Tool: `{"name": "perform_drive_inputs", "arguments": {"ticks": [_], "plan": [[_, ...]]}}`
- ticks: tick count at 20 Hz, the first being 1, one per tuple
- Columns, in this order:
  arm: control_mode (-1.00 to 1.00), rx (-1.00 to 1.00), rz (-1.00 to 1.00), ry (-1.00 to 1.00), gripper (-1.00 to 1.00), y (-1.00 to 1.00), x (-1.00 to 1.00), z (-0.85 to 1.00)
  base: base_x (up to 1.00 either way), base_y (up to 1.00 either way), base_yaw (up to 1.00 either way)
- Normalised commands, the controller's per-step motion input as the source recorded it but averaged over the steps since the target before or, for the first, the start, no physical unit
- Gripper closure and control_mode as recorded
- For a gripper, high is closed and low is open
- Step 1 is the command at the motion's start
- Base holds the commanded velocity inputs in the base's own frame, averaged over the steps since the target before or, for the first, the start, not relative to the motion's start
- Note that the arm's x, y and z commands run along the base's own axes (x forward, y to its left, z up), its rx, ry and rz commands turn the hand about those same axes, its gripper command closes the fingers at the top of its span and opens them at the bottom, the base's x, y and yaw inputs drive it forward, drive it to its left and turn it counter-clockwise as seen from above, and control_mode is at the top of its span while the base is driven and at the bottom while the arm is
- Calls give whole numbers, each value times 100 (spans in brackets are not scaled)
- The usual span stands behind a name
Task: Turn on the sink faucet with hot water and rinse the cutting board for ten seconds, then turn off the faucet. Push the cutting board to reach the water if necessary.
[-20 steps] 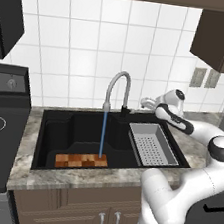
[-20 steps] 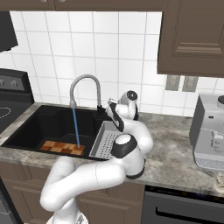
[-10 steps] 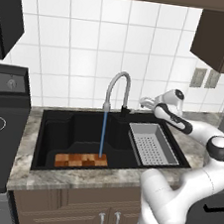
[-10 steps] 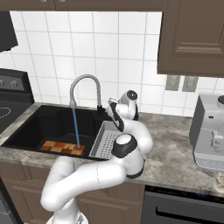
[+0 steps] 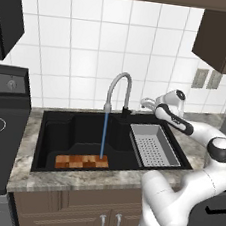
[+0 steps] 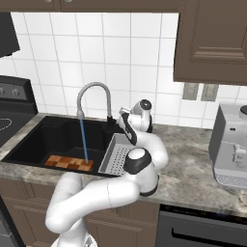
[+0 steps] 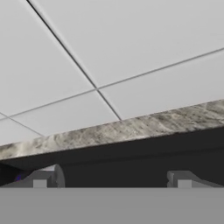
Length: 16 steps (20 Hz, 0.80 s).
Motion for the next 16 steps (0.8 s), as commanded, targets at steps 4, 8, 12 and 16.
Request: {"name": "perform_drive_inputs", "arguments": {"ticks": [4,8,12,16], "plan": [[-100,0,0,0,-100,0,8,-2,0,0,0],[-100,0,0,0,-100,0,6,-10,0,0,0],[-100,0,0,0,-100,0,0,-8,0,0,0],[-100,0,0,0,-100,0,0,-16,0,0,0]]}}
